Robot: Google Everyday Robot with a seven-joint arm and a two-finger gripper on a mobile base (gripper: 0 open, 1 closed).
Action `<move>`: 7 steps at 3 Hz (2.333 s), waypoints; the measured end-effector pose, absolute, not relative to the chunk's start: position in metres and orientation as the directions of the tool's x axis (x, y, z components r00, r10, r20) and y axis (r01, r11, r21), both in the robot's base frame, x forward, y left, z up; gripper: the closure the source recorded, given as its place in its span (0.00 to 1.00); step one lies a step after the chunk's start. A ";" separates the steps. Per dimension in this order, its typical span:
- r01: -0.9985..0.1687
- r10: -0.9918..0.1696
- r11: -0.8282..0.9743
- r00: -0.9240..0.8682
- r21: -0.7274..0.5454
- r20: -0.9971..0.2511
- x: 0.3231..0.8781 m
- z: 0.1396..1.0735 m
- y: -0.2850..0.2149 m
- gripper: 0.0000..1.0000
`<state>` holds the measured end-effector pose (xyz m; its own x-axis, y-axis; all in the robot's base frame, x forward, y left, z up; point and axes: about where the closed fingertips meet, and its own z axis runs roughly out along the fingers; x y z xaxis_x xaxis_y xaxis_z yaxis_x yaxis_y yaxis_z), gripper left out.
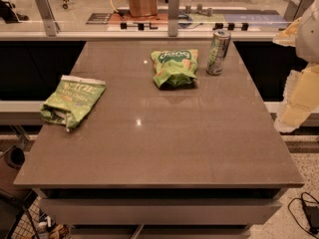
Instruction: Move redbull can near green jalapeno chip bag
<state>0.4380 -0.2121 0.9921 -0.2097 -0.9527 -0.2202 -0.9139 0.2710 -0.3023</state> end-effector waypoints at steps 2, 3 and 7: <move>-0.898 -0.937 0.308 -0.229 -0.316 -0.262 0.449 0.991 -0.213 0.00; -0.859 -0.898 0.388 -0.271 -0.335 -0.346 0.464 0.989 -0.220 0.00; -0.603 -0.563 0.744 -0.333 -0.288 -0.757 0.563 0.966 -0.232 0.00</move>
Offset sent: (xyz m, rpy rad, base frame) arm 0.0302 -0.0047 -0.0069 0.1037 -0.0556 -0.0735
